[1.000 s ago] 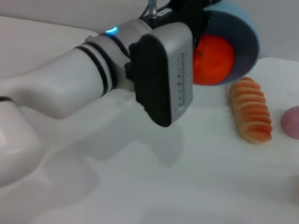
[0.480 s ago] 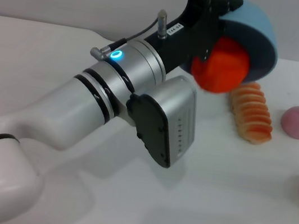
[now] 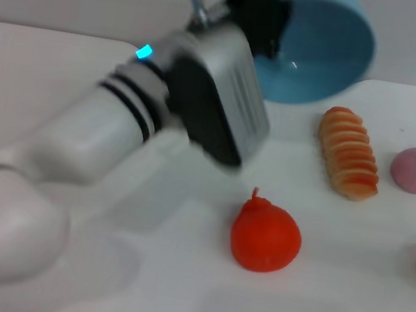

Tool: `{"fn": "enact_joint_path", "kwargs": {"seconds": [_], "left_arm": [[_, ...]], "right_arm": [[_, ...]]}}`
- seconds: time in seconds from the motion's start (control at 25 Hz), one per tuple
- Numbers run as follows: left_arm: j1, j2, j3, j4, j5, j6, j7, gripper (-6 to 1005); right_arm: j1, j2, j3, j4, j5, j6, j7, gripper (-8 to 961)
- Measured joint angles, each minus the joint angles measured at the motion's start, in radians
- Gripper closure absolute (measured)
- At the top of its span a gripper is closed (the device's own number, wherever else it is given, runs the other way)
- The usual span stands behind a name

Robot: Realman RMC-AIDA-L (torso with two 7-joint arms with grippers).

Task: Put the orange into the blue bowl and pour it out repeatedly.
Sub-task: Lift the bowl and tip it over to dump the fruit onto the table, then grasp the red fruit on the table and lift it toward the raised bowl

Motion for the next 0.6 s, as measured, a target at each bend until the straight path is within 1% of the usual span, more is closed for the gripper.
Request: {"fn": "enact_joint_path", "kwargs": {"seconds": [0.08, 0.12, 0.16, 0.2, 0.24, 0.28, 0.32, 0.4, 0.44, 0.52, 0.6], "left_arm": [[-0.014, 0.001, -0.055, 0.023, -0.180, 0.070, 0.001, 1001], [-0.014, 0.001, -0.055, 0.023, -0.180, 0.070, 0.001, 1001], [-0.033, 0.004, -0.151, 0.036, -0.369, 0.192, 0.000, 1001], [-0.053, 0.007, -0.252, 0.034, -0.481, 0.336, -0.005, 1001], [-0.063, 0.008, -0.294, 0.028, -0.512, 0.400, -0.011, 1001], [-0.075, 0.009, -0.348, 0.016, -0.547, 0.494, -0.027, 1001], [-0.087, 0.010, -0.401, 0.002, -0.563, 0.576, -0.060, 1000], [-0.107, 0.013, -0.469, -0.026, -0.547, 0.688, -0.149, 1000], [-0.125, 0.015, -0.498, -0.046, -0.511, 0.738, -0.216, 1000], [-0.174, 0.019, -0.567, -0.088, -0.382, 0.871, -0.362, 1000], [-0.216, 0.019, -0.610, -0.111, -0.208, 0.991, -0.508, 1001]], "right_arm": [[-0.005, -0.001, 0.001, -0.008, -0.003, 0.001, 0.034, 247], [-0.007, -0.005, 0.001, -0.013, -0.012, 0.002, 0.061, 248], [-0.008, -0.012, 0.001, -0.019, -0.023, 0.001, 0.097, 249], [-0.011, -0.024, 0.002, -0.040, -0.062, 0.002, 0.171, 250], [-0.014, -0.032, 0.002, -0.059, -0.093, 0.002, 0.223, 250], [-0.017, -0.037, 0.004, -0.082, -0.127, 0.002, 0.268, 251], [-0.021, -0.042, 0.010, -0.127, -0.193, 0.002, 0.341, 252], [-0.026, -0.043, 0.037, -0.207, -0.317, 0.002, 0.446, 254], [-0.026, -0.041, 0.050, -0.245, -0.373, 0.002, 0.486, 254], [-0.019, -0.036, 0.074, -0.313, -0.490, 0.001, 0.563, 256], [-0.006, -0.033, 0.084, -0.366, -0.585, -0.004, 0.626, 257]]}}
